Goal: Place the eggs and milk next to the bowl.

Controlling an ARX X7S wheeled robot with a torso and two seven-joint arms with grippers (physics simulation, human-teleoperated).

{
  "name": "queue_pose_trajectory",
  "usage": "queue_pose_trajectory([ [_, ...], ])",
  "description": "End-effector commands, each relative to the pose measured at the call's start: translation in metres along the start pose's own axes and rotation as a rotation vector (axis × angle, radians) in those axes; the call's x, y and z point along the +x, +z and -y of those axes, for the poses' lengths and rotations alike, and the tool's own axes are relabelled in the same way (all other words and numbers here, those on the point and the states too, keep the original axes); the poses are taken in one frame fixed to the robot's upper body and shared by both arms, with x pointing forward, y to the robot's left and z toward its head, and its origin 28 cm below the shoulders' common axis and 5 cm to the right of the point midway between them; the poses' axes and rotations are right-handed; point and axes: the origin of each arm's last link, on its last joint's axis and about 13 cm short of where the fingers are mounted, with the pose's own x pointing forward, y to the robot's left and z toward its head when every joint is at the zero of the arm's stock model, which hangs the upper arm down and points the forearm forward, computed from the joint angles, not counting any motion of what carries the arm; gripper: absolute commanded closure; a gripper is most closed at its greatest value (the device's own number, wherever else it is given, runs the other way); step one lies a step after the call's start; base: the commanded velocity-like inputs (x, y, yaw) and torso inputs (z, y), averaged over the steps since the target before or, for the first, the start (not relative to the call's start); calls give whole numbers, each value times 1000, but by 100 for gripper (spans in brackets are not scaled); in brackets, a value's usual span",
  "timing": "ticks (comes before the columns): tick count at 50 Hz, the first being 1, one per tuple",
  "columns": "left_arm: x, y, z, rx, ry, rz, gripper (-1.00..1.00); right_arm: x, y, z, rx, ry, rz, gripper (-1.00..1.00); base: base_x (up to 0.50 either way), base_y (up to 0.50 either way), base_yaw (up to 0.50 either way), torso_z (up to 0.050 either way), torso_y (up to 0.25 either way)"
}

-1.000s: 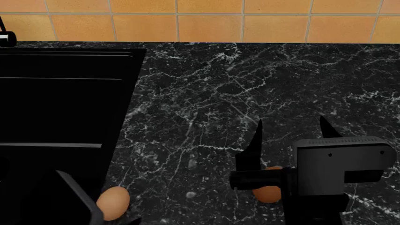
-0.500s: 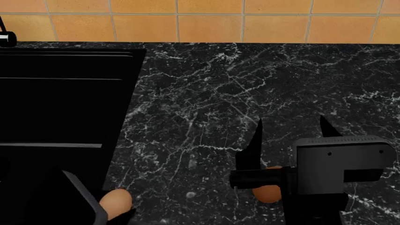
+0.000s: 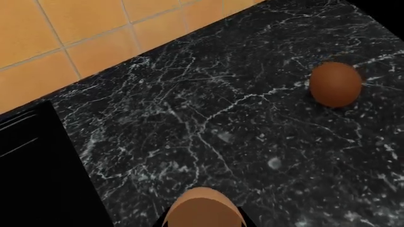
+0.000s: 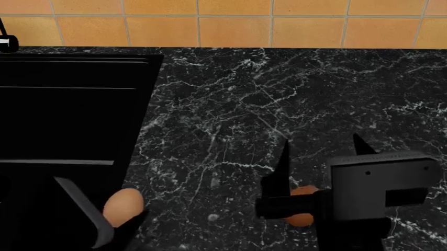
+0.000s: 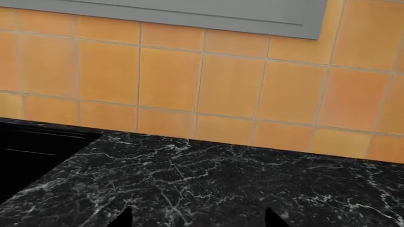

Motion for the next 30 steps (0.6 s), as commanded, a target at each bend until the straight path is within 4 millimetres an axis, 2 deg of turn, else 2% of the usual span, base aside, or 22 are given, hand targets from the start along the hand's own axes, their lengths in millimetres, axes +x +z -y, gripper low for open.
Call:
queue_pose_trajectory([
  [1, -4, 17, 1, 11, 39, 60, 100, -17, 1, 3, -17, 86, -119, -100, 0, 0, 0, 0, 0],
  [7, -4, 18, 2, 14, 37, 64, 100, -23, -1, 2, -17, 109, -204, -100, 0, 0, 0, 0, 0],
  [13, -4, 18, 2, 15, 37, 68, 100, -24, 1, 0, -6, 112, -219, -100, 0, 0, 0, 0, 0],
  [30, -6, 12, 0, 15, 47, 75, 100, -26, -12, -6, -5, 122, -290, -100, 0, 0, 0, 0, 0],
])
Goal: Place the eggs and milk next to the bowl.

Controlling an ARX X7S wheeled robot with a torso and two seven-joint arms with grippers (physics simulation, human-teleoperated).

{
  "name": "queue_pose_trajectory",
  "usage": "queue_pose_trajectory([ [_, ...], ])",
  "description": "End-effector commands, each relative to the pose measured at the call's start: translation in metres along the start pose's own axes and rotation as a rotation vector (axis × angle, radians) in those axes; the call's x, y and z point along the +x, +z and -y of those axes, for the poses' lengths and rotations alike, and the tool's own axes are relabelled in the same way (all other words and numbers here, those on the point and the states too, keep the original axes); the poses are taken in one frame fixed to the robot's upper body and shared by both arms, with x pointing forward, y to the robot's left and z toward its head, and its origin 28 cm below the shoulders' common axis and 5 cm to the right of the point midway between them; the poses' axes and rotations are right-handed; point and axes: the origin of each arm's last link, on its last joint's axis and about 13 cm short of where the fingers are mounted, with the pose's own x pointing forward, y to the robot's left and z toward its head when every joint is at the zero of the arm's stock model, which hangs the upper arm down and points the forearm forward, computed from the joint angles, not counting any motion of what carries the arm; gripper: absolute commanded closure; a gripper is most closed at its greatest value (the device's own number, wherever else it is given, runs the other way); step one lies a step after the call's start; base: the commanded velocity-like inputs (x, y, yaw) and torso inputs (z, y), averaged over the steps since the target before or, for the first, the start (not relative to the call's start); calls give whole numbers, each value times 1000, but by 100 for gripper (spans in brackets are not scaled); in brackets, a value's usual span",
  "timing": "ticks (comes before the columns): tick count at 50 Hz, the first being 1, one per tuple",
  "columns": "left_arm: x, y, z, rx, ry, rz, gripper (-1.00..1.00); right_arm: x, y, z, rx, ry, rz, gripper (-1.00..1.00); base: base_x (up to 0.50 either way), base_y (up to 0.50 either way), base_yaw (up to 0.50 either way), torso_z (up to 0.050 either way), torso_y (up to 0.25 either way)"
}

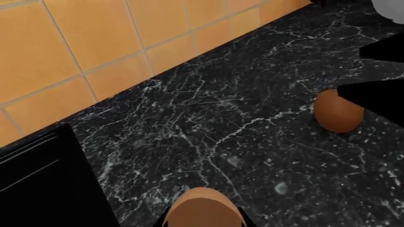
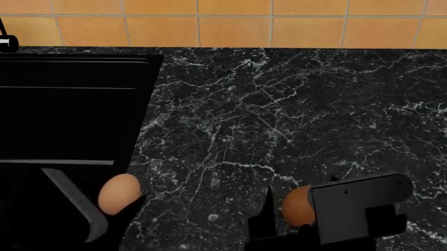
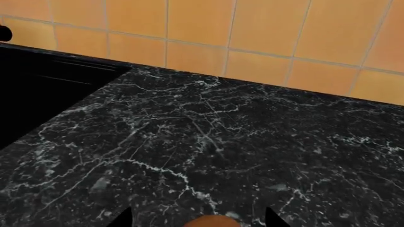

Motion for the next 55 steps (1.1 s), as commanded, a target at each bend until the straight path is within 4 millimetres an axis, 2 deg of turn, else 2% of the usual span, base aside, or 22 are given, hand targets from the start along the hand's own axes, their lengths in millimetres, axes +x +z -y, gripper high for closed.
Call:
queue_pose_trajectory([
  [1, -1, -1, 0, -10, 10, 8, 100, 0, -7, -2, 5, 7, -54, -100, 0, 0, 0, 0, 0],
  [16, -1, -1, 0, -4, 6, 2, 100, 1, -16, -2, 24, 0, -85, -100, 0, 0, 0, 0, 0],
  [44, -3, -3, 2, -4, 3, -12, 100, 20, -37, 2, 67, -35, -113, -100, 0, 0, 0, 0, 0],
  [55, -3, -2, 0, -3, 5, -8, 100, 27, -38, 1, 74, -25, -119, -100, 0, 0, 0, 0, 0],
])
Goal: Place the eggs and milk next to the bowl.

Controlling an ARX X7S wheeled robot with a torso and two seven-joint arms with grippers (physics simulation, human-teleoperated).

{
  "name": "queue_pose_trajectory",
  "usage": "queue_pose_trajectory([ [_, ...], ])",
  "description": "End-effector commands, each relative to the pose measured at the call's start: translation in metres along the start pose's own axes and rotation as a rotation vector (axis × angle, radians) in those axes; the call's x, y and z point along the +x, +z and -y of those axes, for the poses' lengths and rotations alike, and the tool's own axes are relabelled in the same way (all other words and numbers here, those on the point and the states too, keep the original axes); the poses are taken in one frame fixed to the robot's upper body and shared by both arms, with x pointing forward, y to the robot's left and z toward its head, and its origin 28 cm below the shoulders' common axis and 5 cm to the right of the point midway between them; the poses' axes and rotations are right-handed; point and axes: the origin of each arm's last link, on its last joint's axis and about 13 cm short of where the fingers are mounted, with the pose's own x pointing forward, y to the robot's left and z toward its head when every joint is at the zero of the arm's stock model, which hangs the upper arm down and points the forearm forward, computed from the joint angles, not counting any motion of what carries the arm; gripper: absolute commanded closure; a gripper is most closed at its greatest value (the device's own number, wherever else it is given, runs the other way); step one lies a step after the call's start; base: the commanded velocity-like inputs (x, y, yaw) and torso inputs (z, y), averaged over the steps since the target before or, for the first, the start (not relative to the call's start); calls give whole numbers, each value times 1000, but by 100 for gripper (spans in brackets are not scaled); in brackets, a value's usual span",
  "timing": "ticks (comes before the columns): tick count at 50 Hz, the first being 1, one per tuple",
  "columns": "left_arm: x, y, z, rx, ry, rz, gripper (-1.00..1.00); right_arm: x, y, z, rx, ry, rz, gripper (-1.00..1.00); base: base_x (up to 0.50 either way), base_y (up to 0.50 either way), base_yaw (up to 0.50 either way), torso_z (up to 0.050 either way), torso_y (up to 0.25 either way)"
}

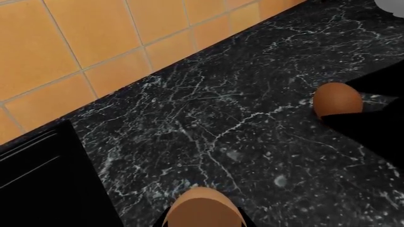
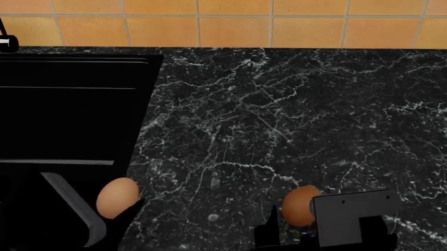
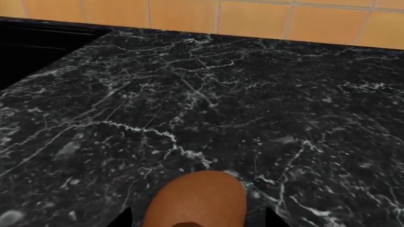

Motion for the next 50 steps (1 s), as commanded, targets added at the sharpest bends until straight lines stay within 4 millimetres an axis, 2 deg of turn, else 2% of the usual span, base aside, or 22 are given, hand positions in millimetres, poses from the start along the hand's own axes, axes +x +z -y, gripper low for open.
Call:
queue_pose_trajectory([
  [1, -1, 1, -1, -12, 5, 4, 100, 7, -3, 0, 7, 5, -8, -100, 0, 0, 0, 0, 0],
  [12, -1, 1, -1, -8, 7, -2, 100, 16, -7, -3, 23, 30, -19, -100, 0, 0, 0, 0, 0],
  [26, 0, -3, -1, -9, 5, -5, 100, 15, -11, -3, 31, 28, -24, -100, 0, 0, 0, 0, 0],
  [27, 0, -3, -1, -8, 6, -5, 100, 15, -10, -4, 29, 29, -21, 100, 0, 0, 0, 0, 0],
  [42, 0, -2, -1, -6, 5, -3, 100, 12, -6, -3, 13, 23, -3, 100, 0, 0, 0, 0, 0],
  [50, -1, 6, 3, -3, 17, 20, 100, 5, 9, -2, -43, -5, 85, 100, 0, 0, 0, 0, 0],
])
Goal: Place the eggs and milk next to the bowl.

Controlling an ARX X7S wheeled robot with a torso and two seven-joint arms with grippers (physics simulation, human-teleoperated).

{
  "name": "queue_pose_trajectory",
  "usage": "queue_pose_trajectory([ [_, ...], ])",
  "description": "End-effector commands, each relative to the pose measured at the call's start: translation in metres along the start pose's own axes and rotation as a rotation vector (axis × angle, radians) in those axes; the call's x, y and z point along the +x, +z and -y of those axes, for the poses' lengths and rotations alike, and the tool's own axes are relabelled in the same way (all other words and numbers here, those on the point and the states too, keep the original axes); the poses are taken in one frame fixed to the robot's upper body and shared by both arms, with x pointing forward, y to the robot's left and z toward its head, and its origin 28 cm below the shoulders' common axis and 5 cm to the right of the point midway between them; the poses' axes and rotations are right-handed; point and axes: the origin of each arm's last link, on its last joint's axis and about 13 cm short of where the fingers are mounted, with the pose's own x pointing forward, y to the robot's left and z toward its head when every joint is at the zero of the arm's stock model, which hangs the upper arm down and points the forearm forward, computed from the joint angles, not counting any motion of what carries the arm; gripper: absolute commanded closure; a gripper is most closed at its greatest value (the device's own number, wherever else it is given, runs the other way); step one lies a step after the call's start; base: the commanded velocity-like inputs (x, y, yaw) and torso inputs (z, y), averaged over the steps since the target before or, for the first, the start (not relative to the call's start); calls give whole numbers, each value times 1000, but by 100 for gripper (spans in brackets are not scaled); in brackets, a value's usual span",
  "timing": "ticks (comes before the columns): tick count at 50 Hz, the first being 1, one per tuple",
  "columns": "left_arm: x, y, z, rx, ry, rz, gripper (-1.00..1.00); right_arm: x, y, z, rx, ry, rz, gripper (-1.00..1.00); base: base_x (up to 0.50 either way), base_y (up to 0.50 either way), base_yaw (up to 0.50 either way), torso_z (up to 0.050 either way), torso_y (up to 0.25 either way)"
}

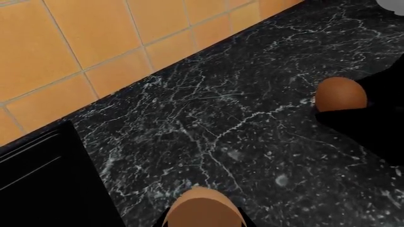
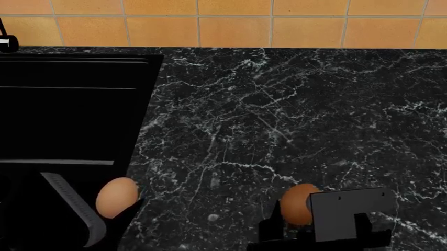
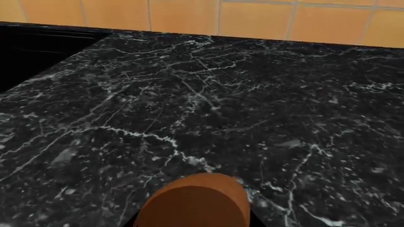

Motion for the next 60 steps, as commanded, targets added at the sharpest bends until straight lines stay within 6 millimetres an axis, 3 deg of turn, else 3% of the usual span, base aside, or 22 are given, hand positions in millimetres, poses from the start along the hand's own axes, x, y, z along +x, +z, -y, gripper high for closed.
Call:
queue_pose_trajectory([
  [1, -2, 7, 4, -12, 22, 24, 100, -7, 15, 0, -56, -4, 84, 100, 0, 0, 0, 0, 0],
  [14, -4, 38, 4, -73, 178, 195, 100, -20, 66, 1, -92, -92, 363, 100, 0, 0, 0, 0, 0],
  [22, -10, 48, 4, -57, 249, 256, 100, -29, 89, 5, -121, -133, 437, 100, 0, 0, 0, 0, 0],
  [35, -22, 58, -2, -44, 379, 335, 100, -29, 98, 5, -137, -147, 478, 100, 0, 0, 0, 0, 0],
  [50, -26, 61, -2, -26, 397, 356, 100, -30, 97, 2, -143, -139, 475, 100, 0, 0, 0, 0, 0],
  [60, -22, 60, 0, -24, 387, 352, 100, -32, 94, 2, -133, -138, 463, 100, -462, 4, 0, 0, 0],
])
